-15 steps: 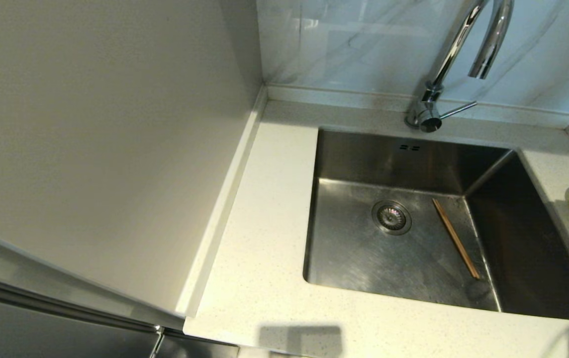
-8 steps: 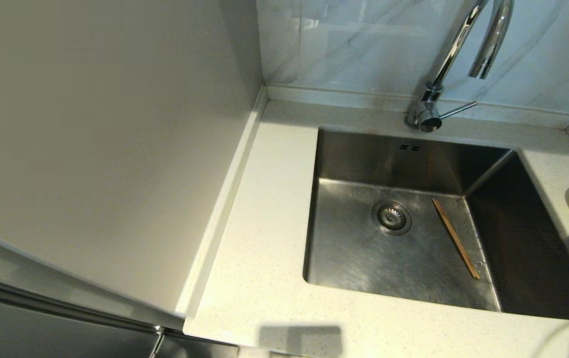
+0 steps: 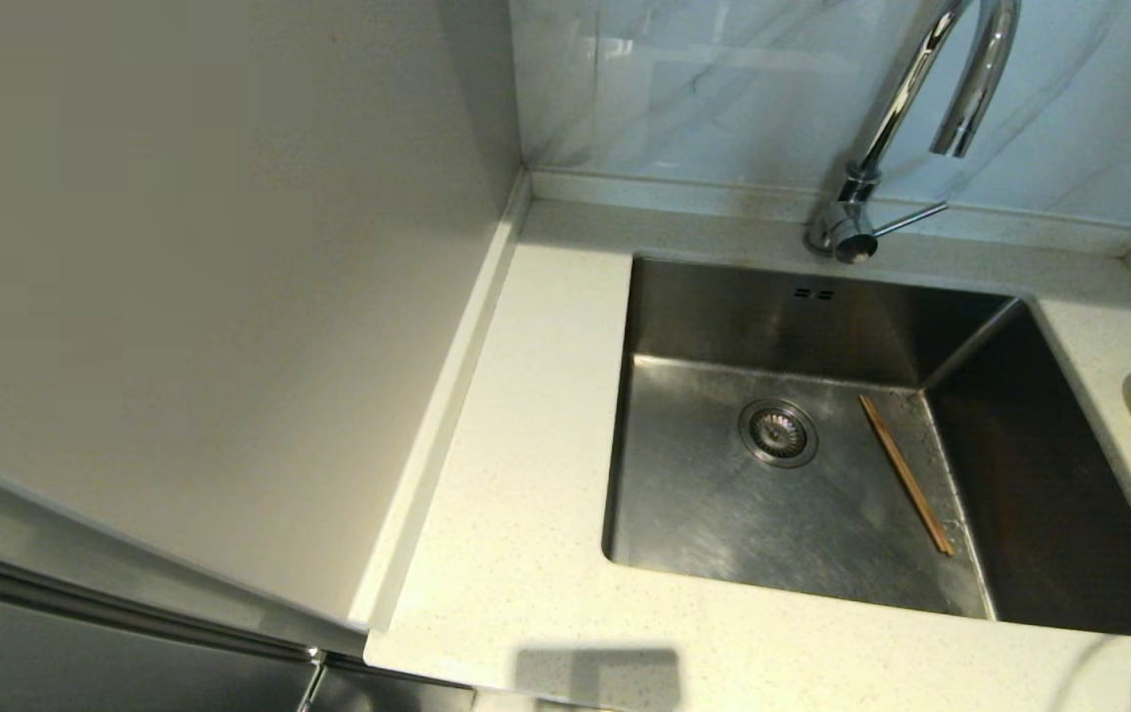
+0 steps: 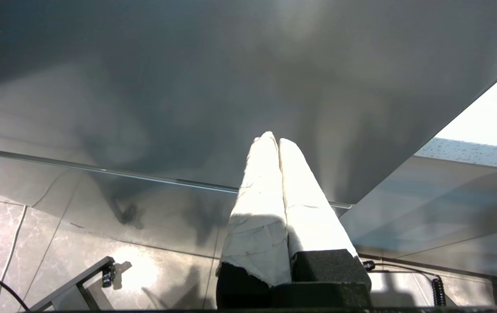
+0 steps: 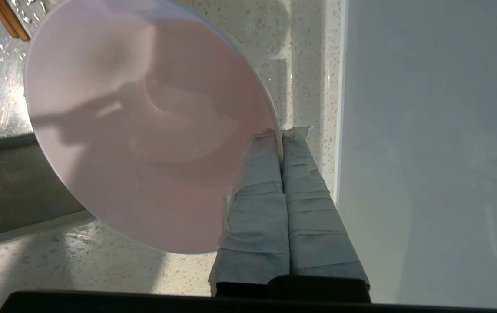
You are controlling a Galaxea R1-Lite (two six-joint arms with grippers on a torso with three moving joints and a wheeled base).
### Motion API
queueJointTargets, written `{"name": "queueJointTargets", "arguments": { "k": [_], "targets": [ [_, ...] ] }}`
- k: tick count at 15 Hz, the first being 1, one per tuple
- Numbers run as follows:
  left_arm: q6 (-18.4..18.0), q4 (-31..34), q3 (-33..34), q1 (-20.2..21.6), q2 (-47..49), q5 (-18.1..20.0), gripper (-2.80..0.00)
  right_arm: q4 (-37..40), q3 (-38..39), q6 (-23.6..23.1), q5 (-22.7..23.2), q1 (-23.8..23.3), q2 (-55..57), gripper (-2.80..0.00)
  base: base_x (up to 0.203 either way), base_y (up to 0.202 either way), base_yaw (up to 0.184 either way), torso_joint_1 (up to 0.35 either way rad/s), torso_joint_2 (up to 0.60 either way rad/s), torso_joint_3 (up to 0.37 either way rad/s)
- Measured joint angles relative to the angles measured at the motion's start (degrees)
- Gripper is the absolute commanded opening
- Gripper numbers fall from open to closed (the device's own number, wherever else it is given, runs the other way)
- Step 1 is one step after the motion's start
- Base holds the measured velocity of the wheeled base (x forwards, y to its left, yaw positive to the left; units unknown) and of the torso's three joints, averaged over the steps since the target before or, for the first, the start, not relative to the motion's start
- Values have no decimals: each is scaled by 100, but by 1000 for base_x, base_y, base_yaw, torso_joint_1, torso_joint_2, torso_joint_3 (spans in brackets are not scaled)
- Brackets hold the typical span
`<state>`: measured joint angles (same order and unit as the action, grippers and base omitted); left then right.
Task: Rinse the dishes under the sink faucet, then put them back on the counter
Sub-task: Put a bowl back to the table from the sink
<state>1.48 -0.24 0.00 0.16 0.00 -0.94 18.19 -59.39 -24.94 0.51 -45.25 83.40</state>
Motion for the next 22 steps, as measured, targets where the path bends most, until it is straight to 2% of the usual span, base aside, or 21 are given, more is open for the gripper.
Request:
{"name": "queueJointTargets", "arguments": {
  "k": [10, 11, 15, 18, 22],
  "targets": [
    [-1, 0, 0, 0, 0, 0, -280, -772, 57, -230, -35, -2, 532, -280, 0, 0, 0, 0, 0, 0],
    [-1, 0, 0, 0, 0, 1, -280, -774, 55, -254, -35, -2, 551, 0, 0, 0, 0, 0, 0, 0],
    [-3, 0, 0, 0, 0, 0, -280, -798, 22, -250, -27, -2, 568, 0, 0, 0, 0, 0, 0, 0],
    [-3, 0, 0, 0, 0, 0, -280, -1253, 49, -241, -21, -2, 558, 0, 0, 0, 0, 0, 0, 0],
    [-3, 0, 0, 0, 0, 0, -280, -1302, 105, -235, -11, -2, 513, 0, 0, 0, 0, 0, 0, 0]
  ]
}}
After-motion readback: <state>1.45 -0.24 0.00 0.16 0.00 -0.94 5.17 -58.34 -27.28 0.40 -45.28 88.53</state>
